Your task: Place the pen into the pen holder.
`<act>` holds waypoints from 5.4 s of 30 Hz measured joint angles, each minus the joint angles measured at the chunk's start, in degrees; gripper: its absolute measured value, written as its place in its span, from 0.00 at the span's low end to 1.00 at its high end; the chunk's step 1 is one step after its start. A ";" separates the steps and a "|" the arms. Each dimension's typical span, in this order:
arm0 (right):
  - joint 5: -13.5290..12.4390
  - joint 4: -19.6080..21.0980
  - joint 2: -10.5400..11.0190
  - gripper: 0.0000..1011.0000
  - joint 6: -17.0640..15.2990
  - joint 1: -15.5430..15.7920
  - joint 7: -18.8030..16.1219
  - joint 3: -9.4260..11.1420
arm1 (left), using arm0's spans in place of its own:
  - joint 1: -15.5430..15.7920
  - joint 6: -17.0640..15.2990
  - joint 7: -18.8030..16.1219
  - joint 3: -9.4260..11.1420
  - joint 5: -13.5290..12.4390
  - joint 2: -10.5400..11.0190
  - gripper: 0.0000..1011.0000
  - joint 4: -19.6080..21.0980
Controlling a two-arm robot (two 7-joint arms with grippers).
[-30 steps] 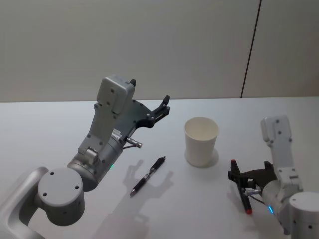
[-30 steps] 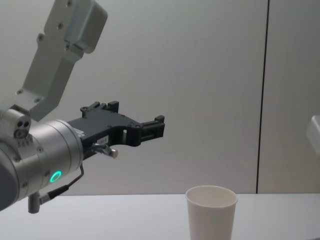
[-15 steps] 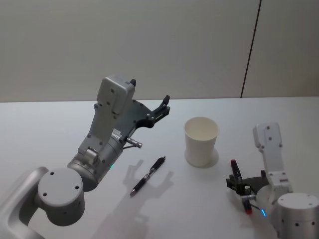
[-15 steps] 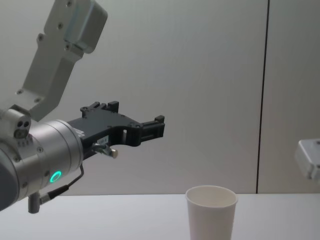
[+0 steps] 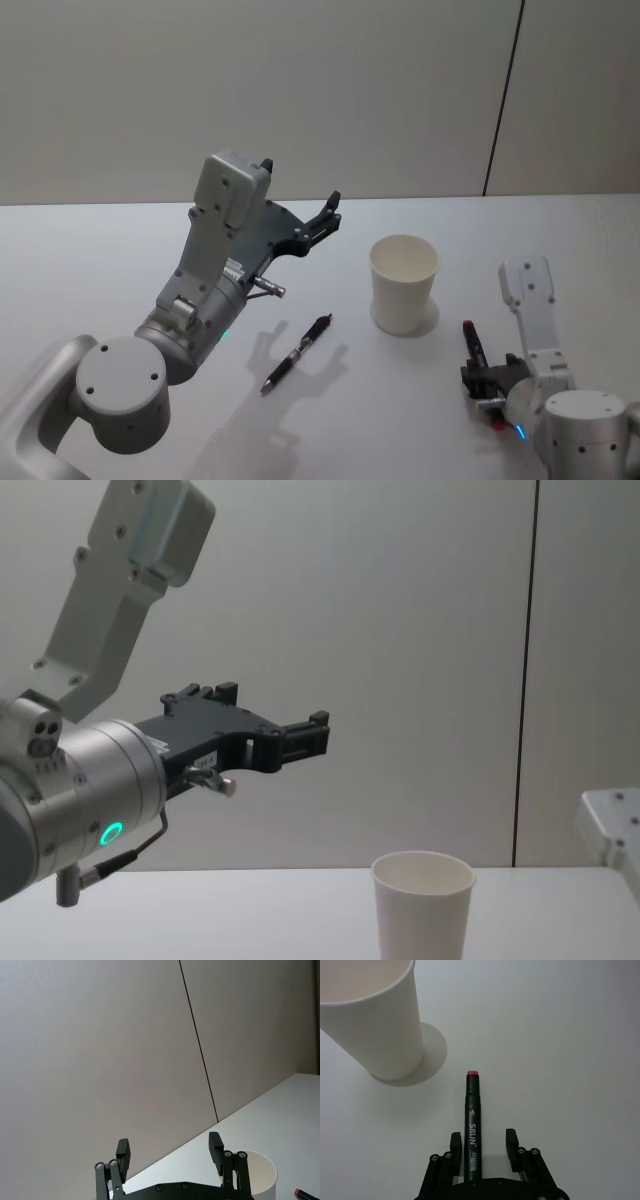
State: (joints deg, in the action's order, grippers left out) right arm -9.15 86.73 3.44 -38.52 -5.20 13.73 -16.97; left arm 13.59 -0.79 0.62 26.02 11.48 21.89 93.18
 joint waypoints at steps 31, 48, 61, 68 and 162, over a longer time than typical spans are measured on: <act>0.84 -1.04 -0.82 0.18 3.65 0.52 -3.15 0.69 | 0.00 0.00 0.00 0.00 0.00 0.00 0.99 0.00; 4.07 5.01 0.11 0.18 12.43 2.96 -3.64 0.68 | 0.00 0.00 0.00 0.00 0.00 0.00 0.99 0.00; 7.35 7.93 0.88 0.18 21.94 4.27 -4.30 0.72 | 0.00 0.00 0.00 0.00 0.00 0.00 0.99 0.00; 8.92 8.19 1.15 0.18 27.92 4.26 -5.50 0.83 | 0.00 0.00 0.00 0.00 0.00 0.00 0.99 0.00; 13.75 -37.37 -6.46 0.57 65.78 -21.12 -22.83 1.65 | 0.00 0.00 0.00 0.00 0.00 0.00 0.99 0.00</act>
State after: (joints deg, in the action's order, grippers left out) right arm 4.59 49.36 -3.02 27.26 -26.32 -9.11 -15.32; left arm 13.59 -0.79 0.63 26.02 11.48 21.89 93.18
